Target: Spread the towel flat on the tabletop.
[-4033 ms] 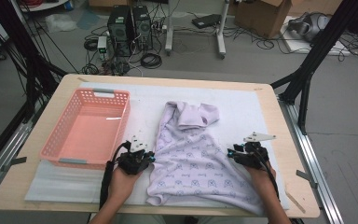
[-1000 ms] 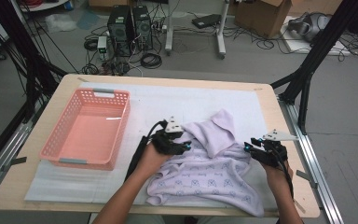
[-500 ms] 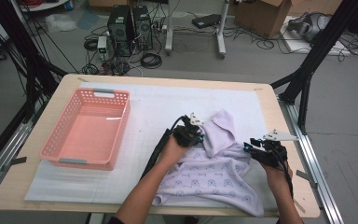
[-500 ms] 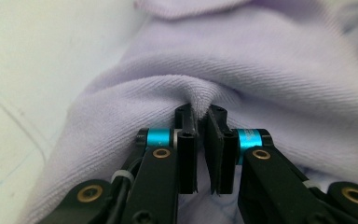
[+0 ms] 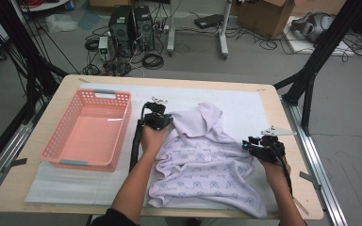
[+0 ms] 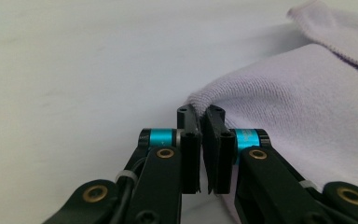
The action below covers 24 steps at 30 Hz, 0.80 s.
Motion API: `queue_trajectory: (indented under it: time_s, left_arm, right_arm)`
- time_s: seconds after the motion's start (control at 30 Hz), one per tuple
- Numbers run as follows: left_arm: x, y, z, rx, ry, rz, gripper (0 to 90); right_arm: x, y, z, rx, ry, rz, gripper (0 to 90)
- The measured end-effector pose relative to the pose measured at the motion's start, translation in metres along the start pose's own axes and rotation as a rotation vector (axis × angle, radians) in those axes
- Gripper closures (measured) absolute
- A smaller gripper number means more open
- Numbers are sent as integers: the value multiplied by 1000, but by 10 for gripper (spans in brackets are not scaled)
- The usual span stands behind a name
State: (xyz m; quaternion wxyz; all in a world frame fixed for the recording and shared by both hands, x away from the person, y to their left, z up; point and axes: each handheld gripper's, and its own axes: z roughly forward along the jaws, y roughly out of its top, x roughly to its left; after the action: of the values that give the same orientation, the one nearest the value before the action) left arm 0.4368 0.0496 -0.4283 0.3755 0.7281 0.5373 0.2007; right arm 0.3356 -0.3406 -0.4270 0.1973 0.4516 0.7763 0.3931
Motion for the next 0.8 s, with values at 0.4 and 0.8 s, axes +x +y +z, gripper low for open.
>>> queue_trajectory:
  time_s: [0.4,0.8]
  left_arm:
    - [-12,-4,-23,-77,-233,51,512]
    - [-37,-31,-18,33,-251,248,457]
  right_arm:
    - [4,31,57,75,68,4,637]
    - [-3,21,46,133,23,-18,868]
